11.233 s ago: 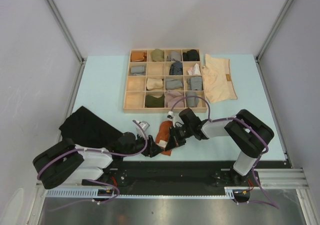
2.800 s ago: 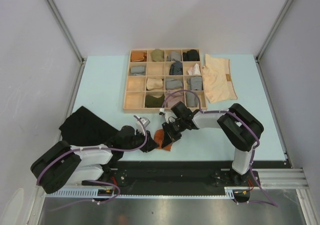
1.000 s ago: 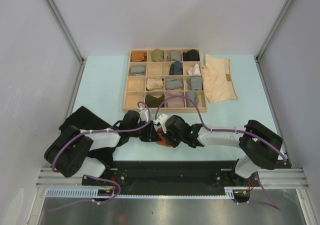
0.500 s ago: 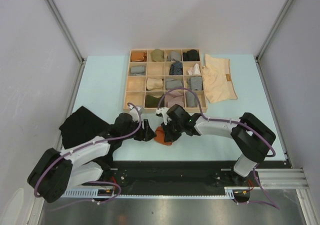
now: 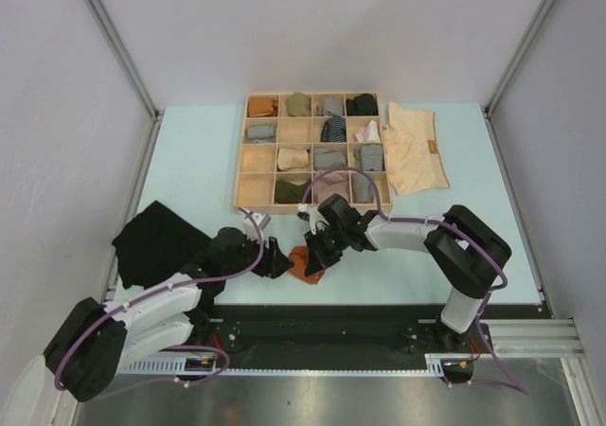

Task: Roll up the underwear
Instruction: Roll the underwear to the center of the board.

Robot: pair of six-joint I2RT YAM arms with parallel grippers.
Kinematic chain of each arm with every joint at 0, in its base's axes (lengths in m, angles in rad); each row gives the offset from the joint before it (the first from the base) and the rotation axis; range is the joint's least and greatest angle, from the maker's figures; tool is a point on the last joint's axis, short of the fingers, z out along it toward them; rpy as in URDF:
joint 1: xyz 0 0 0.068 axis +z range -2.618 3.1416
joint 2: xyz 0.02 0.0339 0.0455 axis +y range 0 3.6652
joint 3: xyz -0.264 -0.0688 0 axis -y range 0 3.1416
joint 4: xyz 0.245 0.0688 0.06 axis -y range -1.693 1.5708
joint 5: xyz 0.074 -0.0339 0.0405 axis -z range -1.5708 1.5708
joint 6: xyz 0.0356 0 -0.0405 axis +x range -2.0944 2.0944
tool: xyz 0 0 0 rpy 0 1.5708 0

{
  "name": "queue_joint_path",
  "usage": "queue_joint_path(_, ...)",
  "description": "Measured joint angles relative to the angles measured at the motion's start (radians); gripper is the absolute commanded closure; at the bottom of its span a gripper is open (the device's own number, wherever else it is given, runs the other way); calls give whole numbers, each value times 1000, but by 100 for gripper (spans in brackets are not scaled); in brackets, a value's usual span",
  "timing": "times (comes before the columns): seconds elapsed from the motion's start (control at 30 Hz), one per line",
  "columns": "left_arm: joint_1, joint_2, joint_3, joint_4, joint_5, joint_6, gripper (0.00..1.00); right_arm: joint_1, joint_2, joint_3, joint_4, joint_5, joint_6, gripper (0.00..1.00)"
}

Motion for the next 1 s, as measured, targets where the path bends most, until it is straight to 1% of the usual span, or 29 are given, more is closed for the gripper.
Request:
queue_joint_path(0.27,-34,26,-58,132,56,0,38,-62,39,0,14,-116,48,100)
queue_joint_path(0.4,-41,86,-58,205,81,0,39,-85,61,0,28,-164,62,100)
queue_joint_path(0.5,-45,142,-58,242,92,0,42,-101,74,0,35,-194,69,100)
queue_joint_path(0.57,-45,169,-58,258,99,0,49,-113,81,0,40,-211,71,100)
queue_joint_path(0.6,-45,181,-58,266,103,0,54,-117,84,0,42,-219,73,100)
queue_joint_path(0.63,-45,189,-58,272,105,-1,65,-121,87,0,43,-225,74,100)
queue_joint_path(0.67,-45,198,-58,280,105,0,71,-124,91,1,43,-233,75,98)
queue_joint_path(0.7,-45,207,-58,287,104,1,77,-127,92,1,43,-236,76,93)
queue_joint_path(0.73,-45,218,-55,288,102,7,87,-130,93,1,43,-241,76,83)
queue_joint_path(0.77,-45,226,-50,287,98,4,90,-131,93,2,43,-242,76,75)
queue_joint_path(0.83,-48,244,-28,264,88,0,94,-131,93,5,39,-241,73,56)
queue_joint_path(0.9,-51,257,-1,236,77,-1,95,-131,85,11,21,-238,66,46)
queue_joint_path(0.93,-52,263,10,222,71,-3,96,-132,74,16,6,-235,58,39)
queue_joint_path(1.0,-52,281,41,187,60,-10,96,-134,38,22,-32,-184,32,33)
